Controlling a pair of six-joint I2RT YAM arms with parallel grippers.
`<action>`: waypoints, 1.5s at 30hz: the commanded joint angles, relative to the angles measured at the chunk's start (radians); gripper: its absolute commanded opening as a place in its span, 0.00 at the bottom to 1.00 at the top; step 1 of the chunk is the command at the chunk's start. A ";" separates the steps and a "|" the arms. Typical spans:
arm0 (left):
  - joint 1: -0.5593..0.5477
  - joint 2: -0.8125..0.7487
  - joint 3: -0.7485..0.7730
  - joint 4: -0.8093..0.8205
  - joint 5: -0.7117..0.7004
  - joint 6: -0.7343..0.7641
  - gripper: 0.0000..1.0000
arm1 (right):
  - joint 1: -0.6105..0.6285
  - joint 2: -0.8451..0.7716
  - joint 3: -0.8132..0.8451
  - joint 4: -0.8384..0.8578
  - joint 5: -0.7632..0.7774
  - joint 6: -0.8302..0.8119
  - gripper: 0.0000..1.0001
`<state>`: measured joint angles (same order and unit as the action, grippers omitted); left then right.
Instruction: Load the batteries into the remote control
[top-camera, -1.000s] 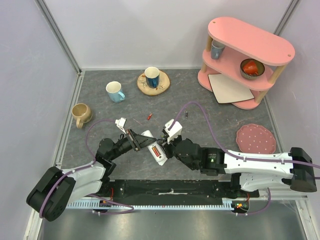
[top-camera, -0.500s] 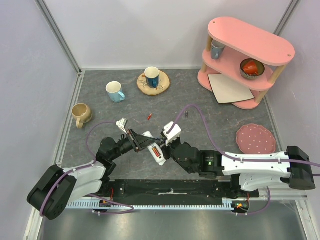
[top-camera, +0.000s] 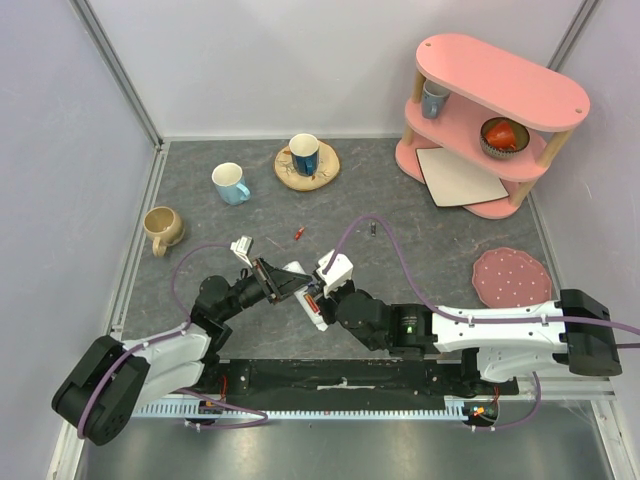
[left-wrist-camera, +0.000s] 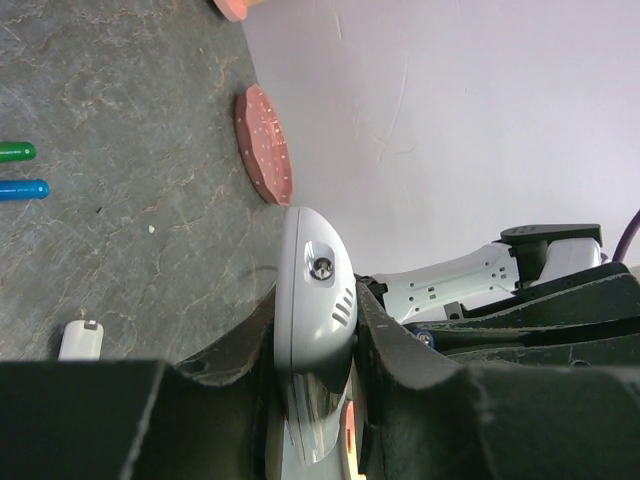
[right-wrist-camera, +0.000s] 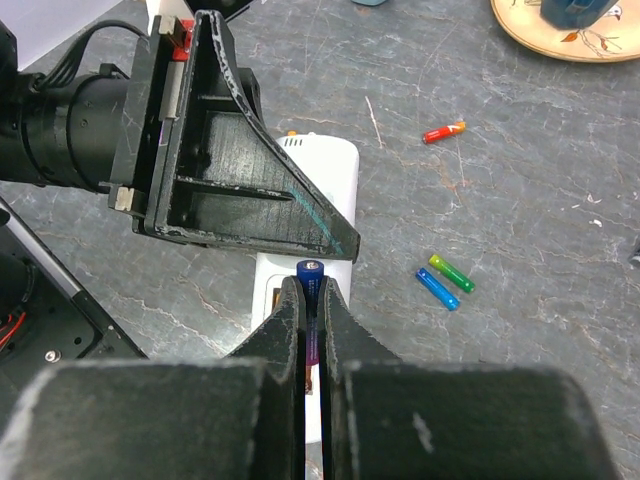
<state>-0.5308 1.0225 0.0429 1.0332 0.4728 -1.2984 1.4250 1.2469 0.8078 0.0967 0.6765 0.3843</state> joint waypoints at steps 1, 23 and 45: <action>-0.005 -0.028 0.021 0.024 -0.010 -0.022 0.02 | 0.008 0.017 -0.005 0.029 0.009 0.025 0.00; -0.005 -0.048 0.043 0.004 -0.019 -0.012 0.02 | 0.008 0.036 -0.002 -0.083 -0.034 0.091 0.00; -0.005 -0.065 0.048 -0.005 -0.023 0.008 0.02 | 0.008 0.039 0.030 -0.186 -0.038 0.169 0.20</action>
<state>-0.5392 0.9882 0.0494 0.9463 0.4736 -1.2964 1.4292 1.2800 0.8112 -0.0177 0.6296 0.5282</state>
